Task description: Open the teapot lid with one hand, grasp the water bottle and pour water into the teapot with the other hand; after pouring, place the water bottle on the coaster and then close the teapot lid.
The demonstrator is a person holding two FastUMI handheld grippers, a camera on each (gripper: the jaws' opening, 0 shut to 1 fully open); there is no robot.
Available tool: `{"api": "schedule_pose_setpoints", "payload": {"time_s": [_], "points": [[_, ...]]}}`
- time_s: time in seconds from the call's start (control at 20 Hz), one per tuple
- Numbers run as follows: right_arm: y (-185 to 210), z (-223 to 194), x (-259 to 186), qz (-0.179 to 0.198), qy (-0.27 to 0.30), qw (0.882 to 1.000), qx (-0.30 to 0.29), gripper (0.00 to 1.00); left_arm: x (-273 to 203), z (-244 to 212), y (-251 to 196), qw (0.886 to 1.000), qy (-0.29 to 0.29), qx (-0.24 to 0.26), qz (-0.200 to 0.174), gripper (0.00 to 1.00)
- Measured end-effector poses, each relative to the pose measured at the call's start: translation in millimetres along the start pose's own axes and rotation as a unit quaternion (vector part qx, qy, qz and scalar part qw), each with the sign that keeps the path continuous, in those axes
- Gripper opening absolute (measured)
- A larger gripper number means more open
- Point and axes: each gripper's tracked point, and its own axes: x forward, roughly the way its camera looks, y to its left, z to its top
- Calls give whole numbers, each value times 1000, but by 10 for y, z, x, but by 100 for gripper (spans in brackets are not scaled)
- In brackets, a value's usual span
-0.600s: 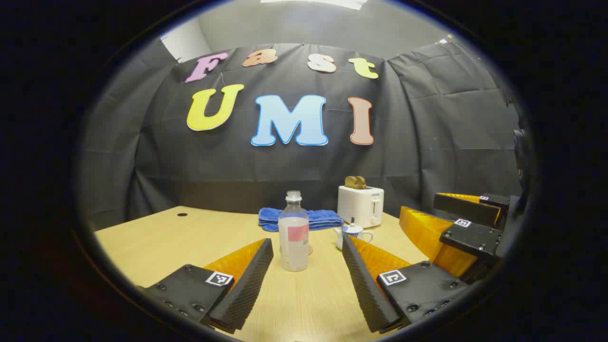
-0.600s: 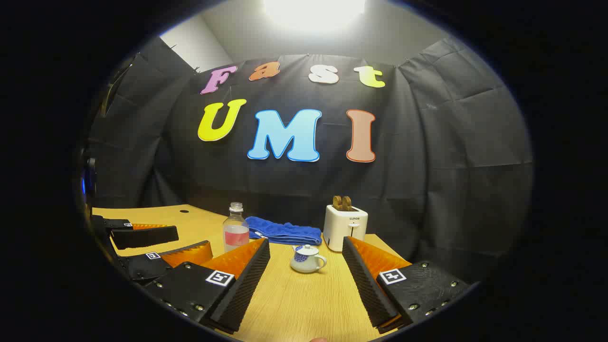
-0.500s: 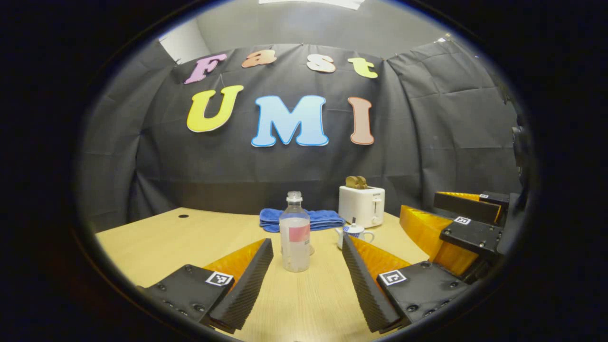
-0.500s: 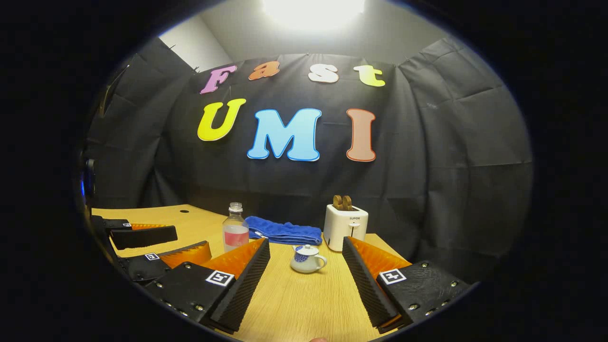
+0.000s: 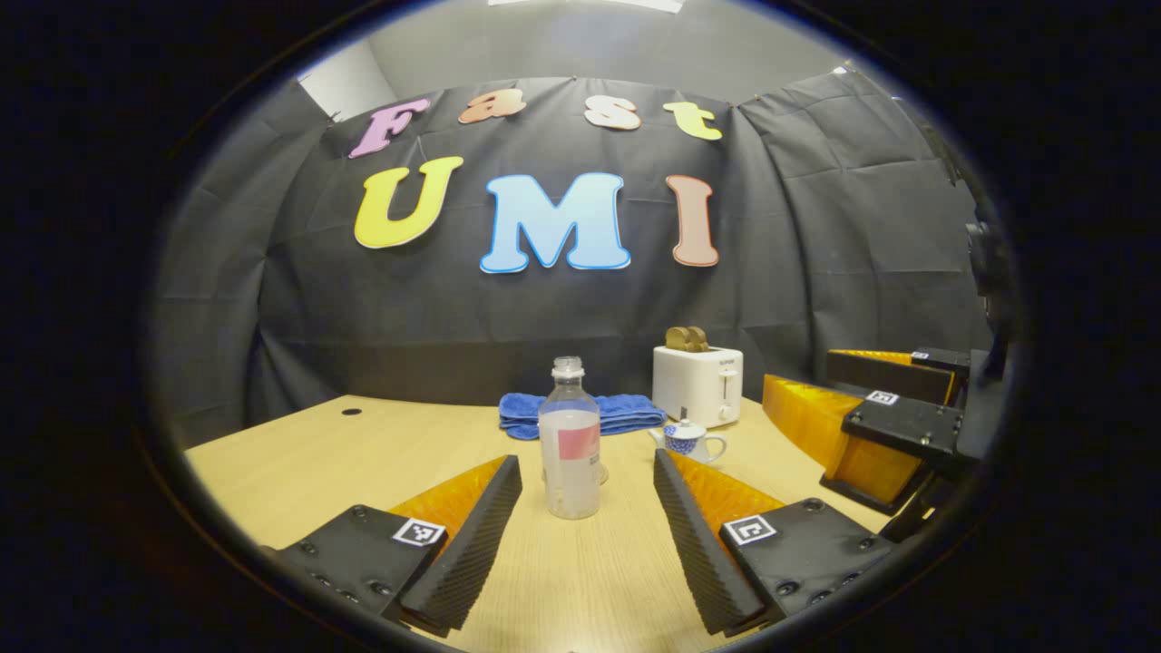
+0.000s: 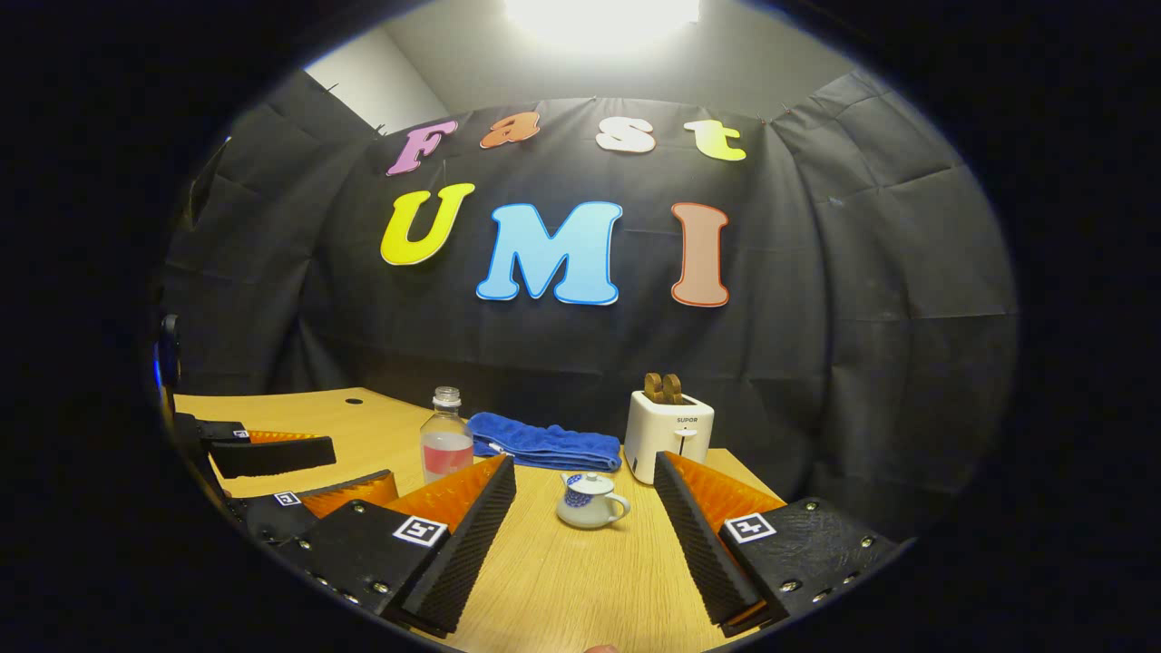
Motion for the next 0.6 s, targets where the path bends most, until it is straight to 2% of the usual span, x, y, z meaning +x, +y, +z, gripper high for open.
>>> {"api": "schedule_pose_setpoints", "payload": {"time_s": [0.25, 0.45, 0.6], "points": [[-69, 138, 251, 4, -1, 1000, 29, 95, 224, -113, 118, 1000, 24, -15, 2, 99], [-134, 187, 581, 6, -1, 1000, 24, 95, 526, -205, 217, 999, 40, 11, 7, 99], [-85, 62, 868, 25, 23, 999, 35, 95, 745, -327, 174, 998, 55, 1, -11, 99]]}}
